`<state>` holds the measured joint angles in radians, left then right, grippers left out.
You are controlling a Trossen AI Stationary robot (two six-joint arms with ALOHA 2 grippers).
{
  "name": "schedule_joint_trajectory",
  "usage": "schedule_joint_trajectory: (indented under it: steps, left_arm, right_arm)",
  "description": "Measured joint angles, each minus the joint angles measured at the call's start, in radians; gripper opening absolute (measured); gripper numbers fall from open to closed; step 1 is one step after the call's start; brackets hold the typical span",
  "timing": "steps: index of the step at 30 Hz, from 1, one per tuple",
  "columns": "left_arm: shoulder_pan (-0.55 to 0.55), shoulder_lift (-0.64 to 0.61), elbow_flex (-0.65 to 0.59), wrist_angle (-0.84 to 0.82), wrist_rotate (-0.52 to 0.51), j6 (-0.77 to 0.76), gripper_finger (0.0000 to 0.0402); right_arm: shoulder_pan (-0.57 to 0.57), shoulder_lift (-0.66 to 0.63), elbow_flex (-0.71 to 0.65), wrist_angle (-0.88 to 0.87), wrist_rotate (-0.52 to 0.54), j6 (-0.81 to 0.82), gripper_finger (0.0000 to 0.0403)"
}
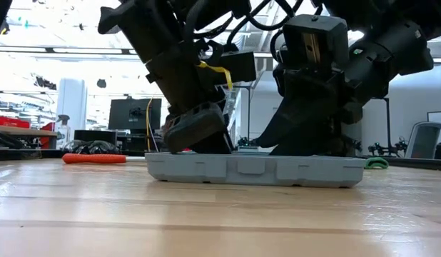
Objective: Prefit tool cases
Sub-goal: Remove the transparent screwdriver from the gray toolbox
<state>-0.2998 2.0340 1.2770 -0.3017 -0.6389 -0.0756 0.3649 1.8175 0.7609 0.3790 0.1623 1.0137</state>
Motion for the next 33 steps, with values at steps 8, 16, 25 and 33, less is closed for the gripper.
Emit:
schedule_joint_trajectory:
  steps: [8, 16, 25, 33]
  left_arm:
    - [0.000, 0.020, -0.001, -0.017, 0.035, 0.002, 0.0212]
    - [0.015, 0.026, -0.001, -0.016, -0.053, 0.011, 0.0212]
    - [0.032, 0.010, -0.003, -0.027, -0.134, -0.001, 0.0212]
    - [0.036, -0.089, 0.023, -0.154, -0.047, -0.147, 0.0212]
  right_arm:
    - [0.004, 0.000, 0.000, 0.001, 0.004, 0.014, 0.0137]
    - [0.046, 0.001, 0.000, -0.005, 0.024, 0.035, 0.0137]
    - [0.078, 0.001, 0.000, -0.028, 0.020, 0.069, 0.0137]
    - [0.082, -0.013, 0.000, -0.034, -0.017, 0.078, 0.0136]
